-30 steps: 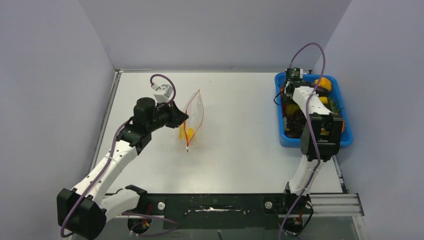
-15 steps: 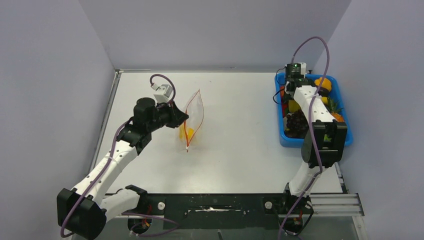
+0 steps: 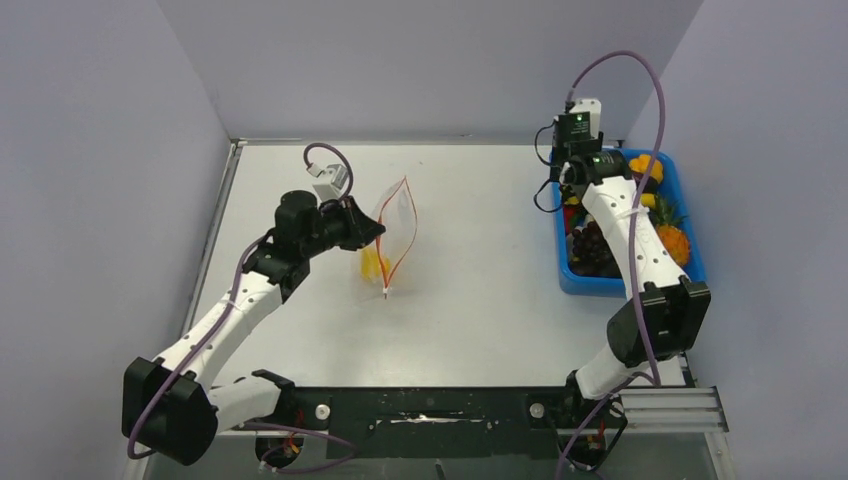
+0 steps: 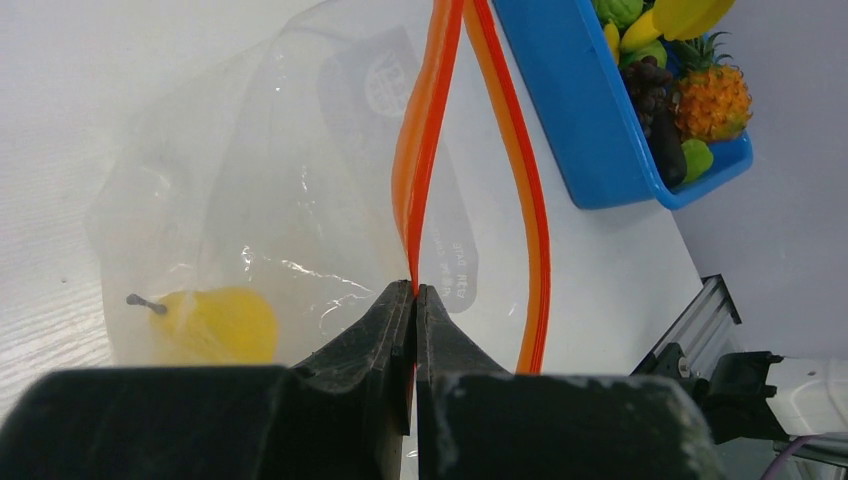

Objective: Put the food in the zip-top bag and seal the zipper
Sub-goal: Pick up the fake fruit from the bin, then place the fake fruit in the zipper food storage bag.

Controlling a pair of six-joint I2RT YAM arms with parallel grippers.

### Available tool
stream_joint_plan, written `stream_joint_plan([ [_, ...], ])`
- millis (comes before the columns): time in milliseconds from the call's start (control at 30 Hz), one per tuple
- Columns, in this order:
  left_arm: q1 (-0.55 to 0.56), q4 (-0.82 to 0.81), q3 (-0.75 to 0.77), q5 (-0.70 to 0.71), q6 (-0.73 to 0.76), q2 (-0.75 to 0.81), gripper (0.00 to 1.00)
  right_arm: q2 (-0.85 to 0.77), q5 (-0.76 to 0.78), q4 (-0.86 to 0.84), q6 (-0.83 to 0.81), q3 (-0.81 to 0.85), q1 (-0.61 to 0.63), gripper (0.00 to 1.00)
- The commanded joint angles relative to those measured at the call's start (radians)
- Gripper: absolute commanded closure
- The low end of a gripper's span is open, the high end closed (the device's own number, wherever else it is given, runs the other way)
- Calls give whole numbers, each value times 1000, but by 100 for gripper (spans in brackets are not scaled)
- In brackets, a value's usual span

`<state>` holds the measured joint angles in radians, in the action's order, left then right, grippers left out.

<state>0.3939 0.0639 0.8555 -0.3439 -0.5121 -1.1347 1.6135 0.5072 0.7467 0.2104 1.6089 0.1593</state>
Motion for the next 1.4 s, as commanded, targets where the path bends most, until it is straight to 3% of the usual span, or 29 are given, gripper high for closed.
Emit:
stream_joint_plan([
  [0,6,-86,83,-38,-36,-34,100,-82,10,0,10,51,127,66],
  [167,6,-114,102,-47,-59,-67,100,-133,-59,-48,32,57,294,66],
  [433,8,-129,125,-88,-93,-106,100,-214,-309,-236,89,0,423,65],
  [800,10,-176,123,-162,-151,-118,100,-306,-550,-584,250,-224,459,64],
  [1367,10,-213,99,-180,-176,-111,100,-224,-650,-656,369,-340,473,63],
])
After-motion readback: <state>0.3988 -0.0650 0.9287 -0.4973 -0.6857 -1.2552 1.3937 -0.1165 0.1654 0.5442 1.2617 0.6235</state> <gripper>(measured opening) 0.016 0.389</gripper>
